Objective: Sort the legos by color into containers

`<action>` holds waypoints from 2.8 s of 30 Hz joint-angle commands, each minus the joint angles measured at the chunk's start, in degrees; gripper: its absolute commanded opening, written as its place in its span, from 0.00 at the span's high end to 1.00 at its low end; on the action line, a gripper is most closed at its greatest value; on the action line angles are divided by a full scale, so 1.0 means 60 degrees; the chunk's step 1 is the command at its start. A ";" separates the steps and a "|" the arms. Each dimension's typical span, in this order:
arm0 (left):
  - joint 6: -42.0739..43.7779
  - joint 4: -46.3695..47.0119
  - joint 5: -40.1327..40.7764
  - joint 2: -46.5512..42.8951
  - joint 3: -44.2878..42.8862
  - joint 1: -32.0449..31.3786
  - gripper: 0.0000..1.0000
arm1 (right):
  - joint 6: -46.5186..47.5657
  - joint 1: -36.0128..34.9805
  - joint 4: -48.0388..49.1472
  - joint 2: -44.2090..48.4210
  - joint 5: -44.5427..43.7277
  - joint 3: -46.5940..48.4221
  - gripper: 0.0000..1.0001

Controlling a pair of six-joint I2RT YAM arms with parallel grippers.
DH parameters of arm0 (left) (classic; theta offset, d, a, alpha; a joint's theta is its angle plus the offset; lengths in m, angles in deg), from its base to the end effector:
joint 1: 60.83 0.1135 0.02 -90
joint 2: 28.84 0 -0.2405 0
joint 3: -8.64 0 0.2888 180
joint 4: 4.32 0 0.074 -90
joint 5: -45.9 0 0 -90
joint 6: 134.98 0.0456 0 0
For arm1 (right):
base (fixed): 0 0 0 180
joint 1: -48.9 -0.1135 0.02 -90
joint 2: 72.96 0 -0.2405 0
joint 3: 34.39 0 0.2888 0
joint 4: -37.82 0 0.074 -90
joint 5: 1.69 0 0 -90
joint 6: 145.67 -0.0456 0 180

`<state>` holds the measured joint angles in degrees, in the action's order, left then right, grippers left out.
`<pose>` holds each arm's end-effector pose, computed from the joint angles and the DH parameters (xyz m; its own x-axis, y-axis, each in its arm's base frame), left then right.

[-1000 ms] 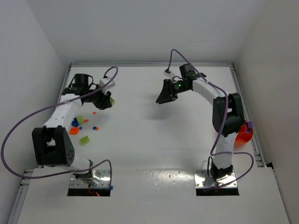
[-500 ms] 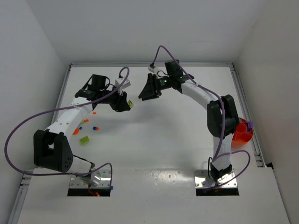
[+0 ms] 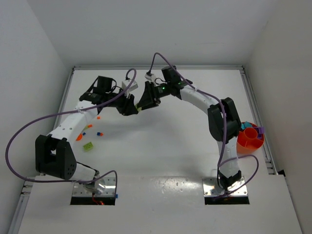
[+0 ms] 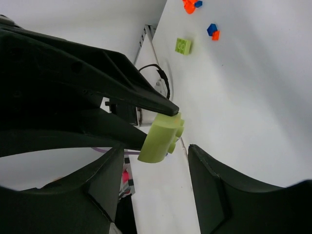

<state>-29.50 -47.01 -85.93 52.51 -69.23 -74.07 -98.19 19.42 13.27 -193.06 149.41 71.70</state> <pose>0.3307 -0.1090 0.2558 -0.5112 0.3246 -0.7958 0.7852 0.5530 -0.2788 0.4121 0.2788 0.1918 -0.9634 -0.1694 -0.2075 -0.2478 0.2691 0.9307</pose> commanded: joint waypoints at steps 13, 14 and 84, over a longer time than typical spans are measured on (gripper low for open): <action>-0.0179 0.0209 -0.0266 -0.0036 -0.0459 -0.0255 0.88 | -0.0193 -0.0273 0.0495 -0.0199 0.0305 0.0502 0.59; -0.0092 0.0209 -0.0266 -0.0036 -0.0459 -0.0255 0.88 | -0.0193 -0.0273 0.0496 -0.0199 0.0305 0.0502 0.63; -0.2757 0.1265 0.2179 -0.0212 -0.0049 0.2206 0.00 | 1.2522 0.7124 -0.7678 0.6978 -1.1824 -0.5328 0.97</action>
<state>-44.12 -41.54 -74.47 52.18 -69.65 -61.44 -22.31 62.57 -35.43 -151.18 80.61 40.49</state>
